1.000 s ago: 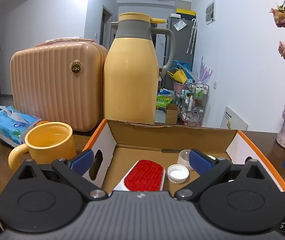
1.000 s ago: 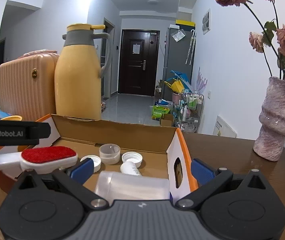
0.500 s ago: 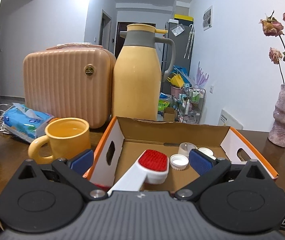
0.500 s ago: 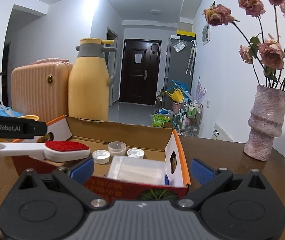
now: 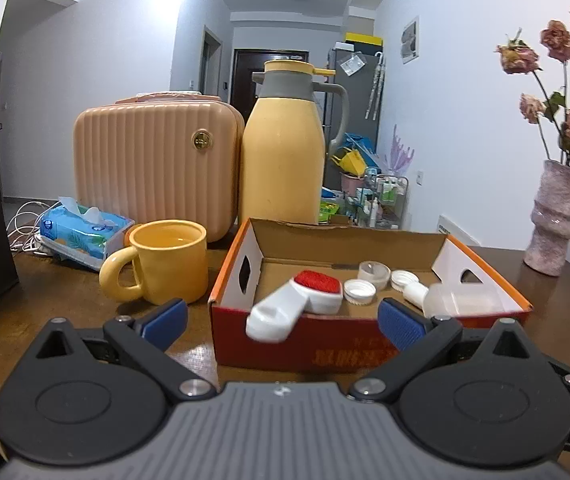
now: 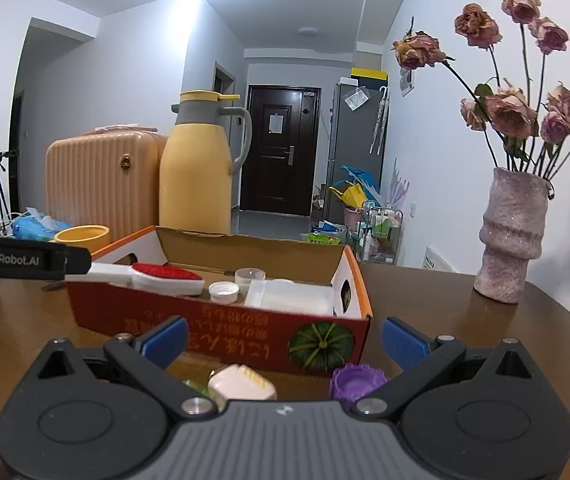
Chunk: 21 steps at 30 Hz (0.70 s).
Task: Organize rigid objects
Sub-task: 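Withdraw both grippers from the box toward the loose items on the table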
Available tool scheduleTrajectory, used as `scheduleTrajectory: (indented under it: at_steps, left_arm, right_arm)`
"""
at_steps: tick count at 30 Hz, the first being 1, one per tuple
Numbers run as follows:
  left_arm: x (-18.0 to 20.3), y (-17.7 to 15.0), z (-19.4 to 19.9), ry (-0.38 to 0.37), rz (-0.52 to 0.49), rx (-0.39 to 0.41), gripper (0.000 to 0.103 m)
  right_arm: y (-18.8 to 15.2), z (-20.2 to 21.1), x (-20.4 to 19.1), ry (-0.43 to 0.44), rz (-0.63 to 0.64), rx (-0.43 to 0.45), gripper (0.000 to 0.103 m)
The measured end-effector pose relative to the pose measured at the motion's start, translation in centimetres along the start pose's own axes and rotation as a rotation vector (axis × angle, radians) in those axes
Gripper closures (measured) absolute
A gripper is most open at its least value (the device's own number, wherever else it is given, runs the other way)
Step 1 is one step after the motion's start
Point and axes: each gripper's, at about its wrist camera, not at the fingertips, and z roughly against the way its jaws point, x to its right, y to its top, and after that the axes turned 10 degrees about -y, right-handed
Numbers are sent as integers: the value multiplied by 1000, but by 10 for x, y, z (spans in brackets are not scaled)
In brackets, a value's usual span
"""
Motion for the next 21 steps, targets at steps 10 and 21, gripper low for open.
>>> scheduleTrajectory:
  at_steps: [10, 21]
  left_arm:
    - [-1, -20, 31, -48, 0, -38, 0]
    - [-1, -39, 56, -94, -57, -84, 0]
  right_arm:
    - [-23, 35, 0, 10, -4, -28, 0]
    - [-41, 61, 1, 11, 16, -77, 0]
